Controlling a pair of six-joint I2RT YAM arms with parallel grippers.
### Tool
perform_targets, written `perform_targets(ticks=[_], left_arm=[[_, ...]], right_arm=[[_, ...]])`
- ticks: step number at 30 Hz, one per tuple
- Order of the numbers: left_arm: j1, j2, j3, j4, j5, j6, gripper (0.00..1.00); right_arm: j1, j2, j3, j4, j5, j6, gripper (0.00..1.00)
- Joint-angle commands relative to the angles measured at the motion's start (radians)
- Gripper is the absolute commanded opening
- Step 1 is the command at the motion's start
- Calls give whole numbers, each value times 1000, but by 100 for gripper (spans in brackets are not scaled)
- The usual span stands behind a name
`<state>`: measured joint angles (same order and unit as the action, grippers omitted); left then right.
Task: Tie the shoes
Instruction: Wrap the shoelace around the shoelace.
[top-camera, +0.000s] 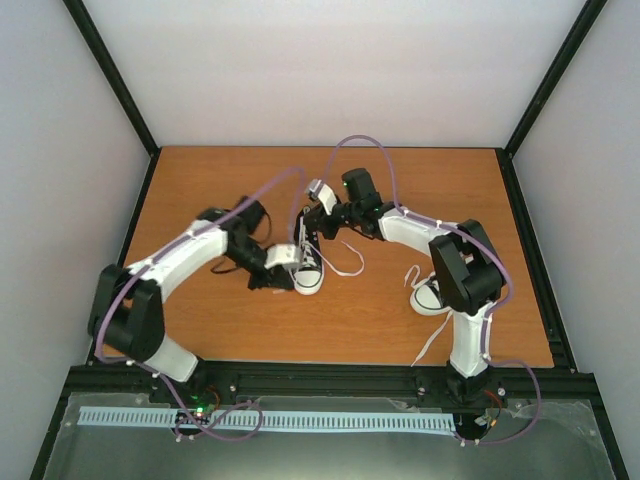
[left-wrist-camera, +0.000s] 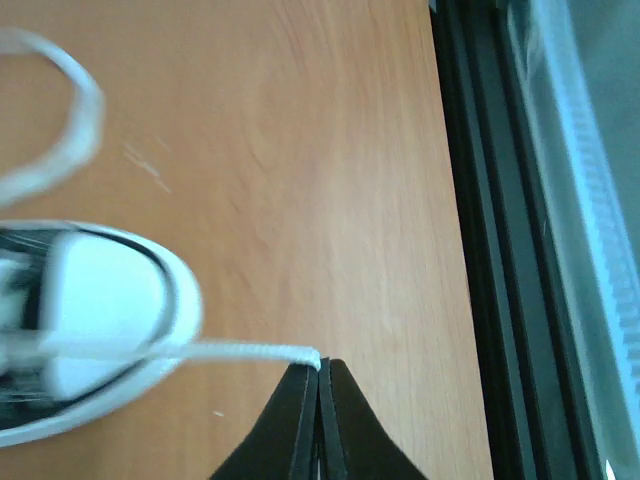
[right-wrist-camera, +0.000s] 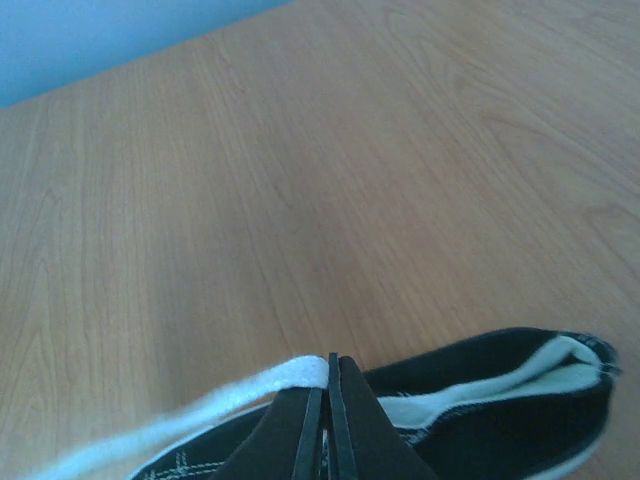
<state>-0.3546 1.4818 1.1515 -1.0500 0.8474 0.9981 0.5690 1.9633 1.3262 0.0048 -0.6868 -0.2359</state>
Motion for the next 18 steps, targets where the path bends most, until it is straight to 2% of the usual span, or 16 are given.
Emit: perform_targets(ticks=[1,2,3,5,9,12,14,15,18], left_arm=[[-147,85,-74,82,-263,125,5],[-165,111,-60,73,-276,123,19],[-168,124,-37,52,-275,124,43],[-159,125,30,7,-268,139,55],[-1,99,113,-5,-98,217,55],[102,157,210,67,-25,149,42],[112,214,258,163,-27,52,30],[112,240,278,186,-11,24,28],[111,300,313,220,44,-13,42]], right_arm=[[-20,2,-5,40,-46,3,3],[-20,1,-8,39,-50,-2,3],[-20,-3,-12,37,-52,-6,3],[-20,-11,-22,38,-55,-17,3],[-20,-17,-31,37,-55,-32,3],[-20,-16,-28,38,-63,-35,3],[-20,-15,-24,38,-66,-35,3],[-20,-16,-22,39,-65,-35,3],[-20,-23,-29,44,-60,-31,3]])
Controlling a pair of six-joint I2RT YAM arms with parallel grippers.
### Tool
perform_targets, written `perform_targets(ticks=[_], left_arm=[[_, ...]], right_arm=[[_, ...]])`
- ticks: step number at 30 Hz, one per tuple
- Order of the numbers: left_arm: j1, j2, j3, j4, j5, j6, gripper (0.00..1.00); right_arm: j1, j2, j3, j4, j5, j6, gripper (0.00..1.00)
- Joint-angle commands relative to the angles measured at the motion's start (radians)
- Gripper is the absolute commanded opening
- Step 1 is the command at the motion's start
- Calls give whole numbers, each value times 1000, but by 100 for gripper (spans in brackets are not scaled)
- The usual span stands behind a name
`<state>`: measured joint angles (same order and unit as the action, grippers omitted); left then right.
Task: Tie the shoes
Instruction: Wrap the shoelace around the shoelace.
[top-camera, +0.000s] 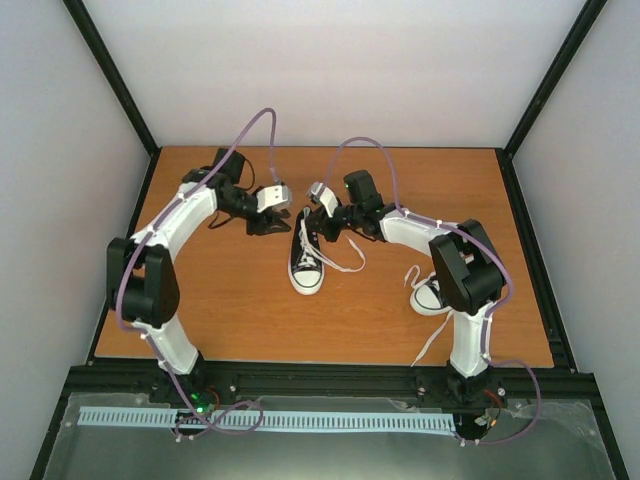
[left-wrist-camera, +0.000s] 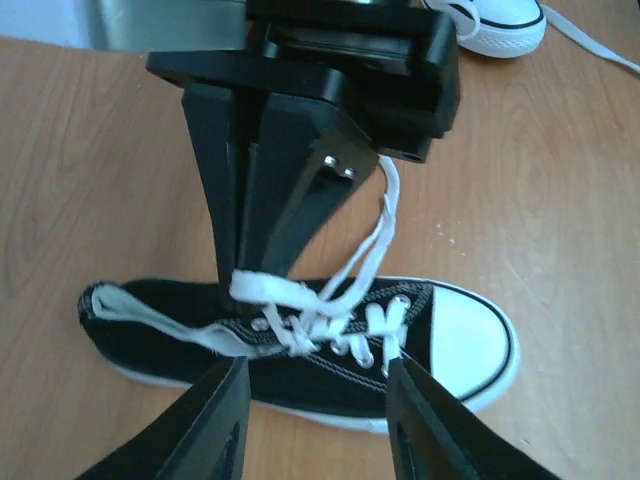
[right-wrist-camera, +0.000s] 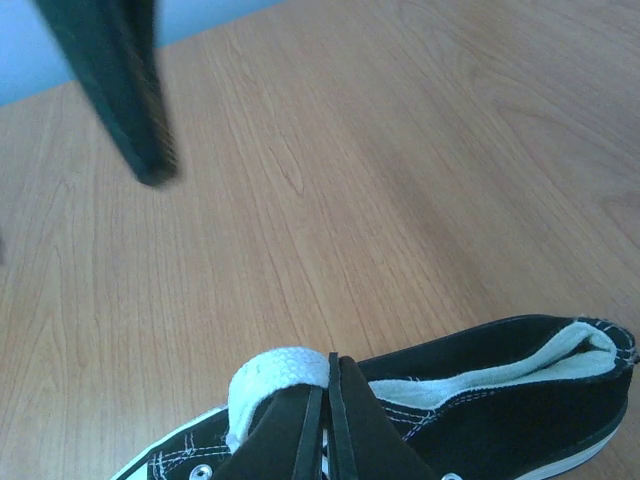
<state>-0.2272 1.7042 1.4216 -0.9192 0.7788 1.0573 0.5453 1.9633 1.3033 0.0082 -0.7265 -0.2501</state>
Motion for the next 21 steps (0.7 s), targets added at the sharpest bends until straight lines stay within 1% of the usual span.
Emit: perform_targets(ticks=[1,4,8,11,13,16,21], left_arm=[[-17,84,41,116,118,-88,44],[-24,107,36,184,88,-137,44],[-50,137,48,186,24,-124,46],[-65,143,52,186,20,-113,46],[-71,149,55,183,22,-112,45],[-75,156,55,184,26,-114,38],[-78,159,55,179,28,-114,13]], right_arm=[[4,-25,-11,43,-21,-15,3],[4,-25,-16,44,-26,-14,3],[4,-23,-16,44,-30,-13,3],[4,-22,-13,41,-29,-14,3],[4,-23,-14,38,-28,-14,3],[4,-22,-13,37,-30,-15,3],[4,-24,-13,32,-27,-20,3]])
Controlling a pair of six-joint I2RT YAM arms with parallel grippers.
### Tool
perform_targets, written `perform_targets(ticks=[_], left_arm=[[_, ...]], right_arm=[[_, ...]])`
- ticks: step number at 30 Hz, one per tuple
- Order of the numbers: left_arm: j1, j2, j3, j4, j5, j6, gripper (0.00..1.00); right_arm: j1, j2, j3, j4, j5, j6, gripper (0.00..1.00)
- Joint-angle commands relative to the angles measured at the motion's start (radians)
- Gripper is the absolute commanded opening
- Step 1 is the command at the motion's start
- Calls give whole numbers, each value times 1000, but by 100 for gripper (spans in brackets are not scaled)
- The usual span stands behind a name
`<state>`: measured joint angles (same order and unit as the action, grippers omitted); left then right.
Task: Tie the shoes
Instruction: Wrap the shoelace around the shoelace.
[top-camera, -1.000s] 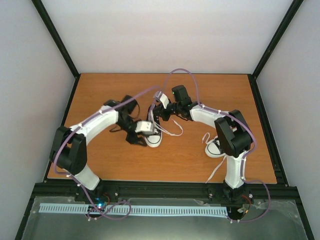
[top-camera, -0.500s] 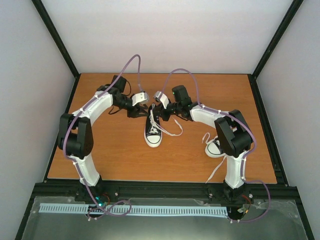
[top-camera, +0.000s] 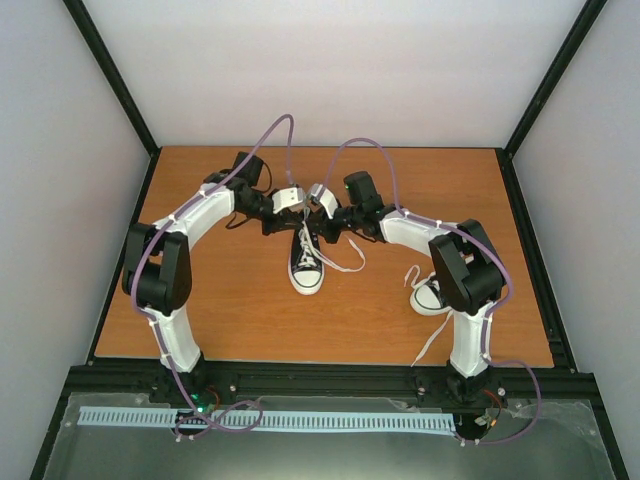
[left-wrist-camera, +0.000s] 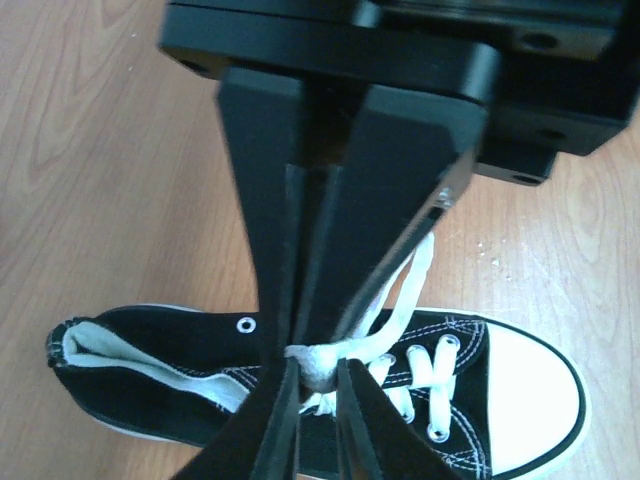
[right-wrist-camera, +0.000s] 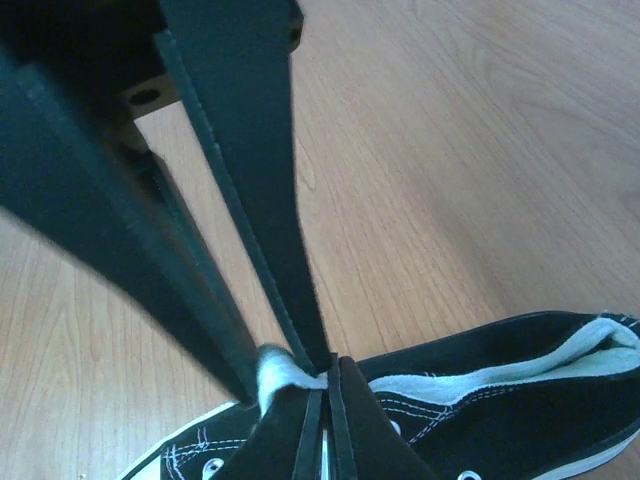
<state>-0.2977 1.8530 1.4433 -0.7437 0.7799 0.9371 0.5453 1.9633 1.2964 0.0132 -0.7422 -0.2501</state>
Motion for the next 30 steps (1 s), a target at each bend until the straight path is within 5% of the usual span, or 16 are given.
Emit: perform_targets(ticks=[1,7,11,16,30], left_arm=[[-8,9,34,1,26,6,7],[-8,6,33,4,34,-14,1],[-8,-15,11,41,-31,-33,1],[-8,-49,-24,59,-70,-14,1],[14,-51,-20,8,-43,34,1]], right_arm=[[4,-27,-7,27,-11,-21,3],[4,-35,-10,24,1,-21,6],[0,-62,-30,-14,79,-51,33],[-49,-128,-117,-21,72,-69,52],[-4,19,-39,110,-85,40,63]])
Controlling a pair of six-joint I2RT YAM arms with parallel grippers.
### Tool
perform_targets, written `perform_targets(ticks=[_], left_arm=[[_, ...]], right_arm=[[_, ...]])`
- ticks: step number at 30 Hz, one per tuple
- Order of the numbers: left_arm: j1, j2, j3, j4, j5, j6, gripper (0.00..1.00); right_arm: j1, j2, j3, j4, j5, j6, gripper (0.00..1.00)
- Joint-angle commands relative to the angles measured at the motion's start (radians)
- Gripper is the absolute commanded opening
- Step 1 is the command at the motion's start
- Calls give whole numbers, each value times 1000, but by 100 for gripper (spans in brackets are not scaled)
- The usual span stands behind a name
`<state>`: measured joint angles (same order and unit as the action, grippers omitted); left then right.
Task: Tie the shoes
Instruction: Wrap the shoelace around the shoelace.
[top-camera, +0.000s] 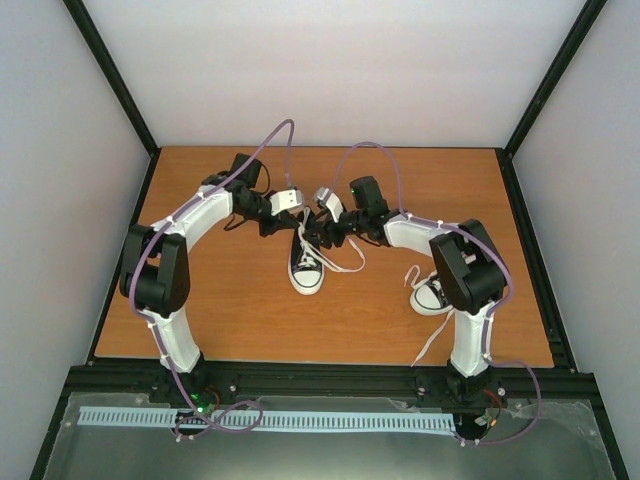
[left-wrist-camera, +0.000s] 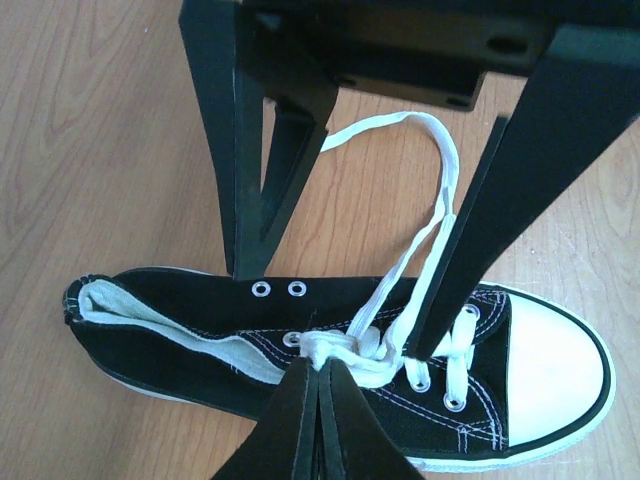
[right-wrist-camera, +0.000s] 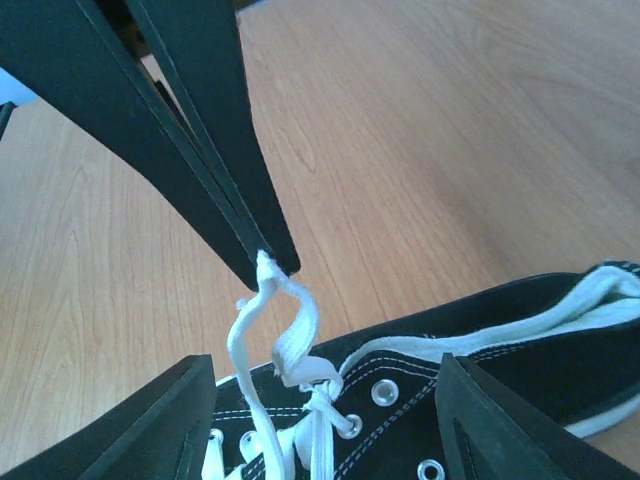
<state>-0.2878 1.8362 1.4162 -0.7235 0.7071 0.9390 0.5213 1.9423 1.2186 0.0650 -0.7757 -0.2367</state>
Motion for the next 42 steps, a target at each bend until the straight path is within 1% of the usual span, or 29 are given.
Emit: perform_targets(ticks=[1,3,4,5,7,9,10,12,13,15,16,17,20,23,25,28,31,34,36,37,39,40,41,42], left_arm=[[4,-38,7,-9,33,28,1],[4,-41,9,-7,39,23,1],[5,-41,10,-7,42,22,1],[5,-40,11,-7,45,20,1],[6,-40,14,-11,50,18,1],[8,-40,16,-13,57,15,1],[11,-39,18,-14,67,12,1],[22,-34,27,-20,99,1,1],[26,-28,34,-26,114,-4,4],[28,-9,54,-44,118,-10,30],[29,3,63,-55,116,-17,39],[28,14,68,-62,114,-27,45],[29,44,74,-82,136,-34,51],[28,71,78,-77,175,-64,52],[27,84,84,-58,189,-97,48],[27,89,83,-36,191,-116,36],[27,83,75,-22,201,-116,28],[27,79,72,-20,212,-111,11],[27,75,68,-20,214,-111,3],[27,73,64,-20,217,-111,1],[27,69,57,-21,222,-110,1],[27,65,51,-18,221,-111,1],[27,61,44,-11,216,-118,1],[27,56,36,3,208,-132,1]], right_arm=[[23,48,42,62,-52,28,63],[26,68,53,61,-56,39,59],[27,74,59,61,-59,43,55],[29,83,62,61,-60,48,50],[30,92,63,66,-58,55,34],[31,93,56,77,-56,60,22],[31,93,54,79,-57,60,18],[31,96,51,81,-55,59,15],[32,95,50,83,-50,59,14],[36,90,42,91,-33,57,12],[38,86,34,103,-23,59,11],[40,81,26,116,-15,63,10],[44,72,8,142,-3,68,9],[49,71,8,144,-2,64,8],[52,69,9,141,1,62,8],[52,68,6,142,0,61,8],[55,66,7,138,-5,54,8],[56,62,5,132,-2,45,8],[56,58,2,128,0,41,8],[56,56,2,123,0,38,8],[56,52,1,114,3,33,9],[57,48,0,109,8,30,11],[56,41,-3,106,14,30,16],[56,34,-7,100,25,31,23]])
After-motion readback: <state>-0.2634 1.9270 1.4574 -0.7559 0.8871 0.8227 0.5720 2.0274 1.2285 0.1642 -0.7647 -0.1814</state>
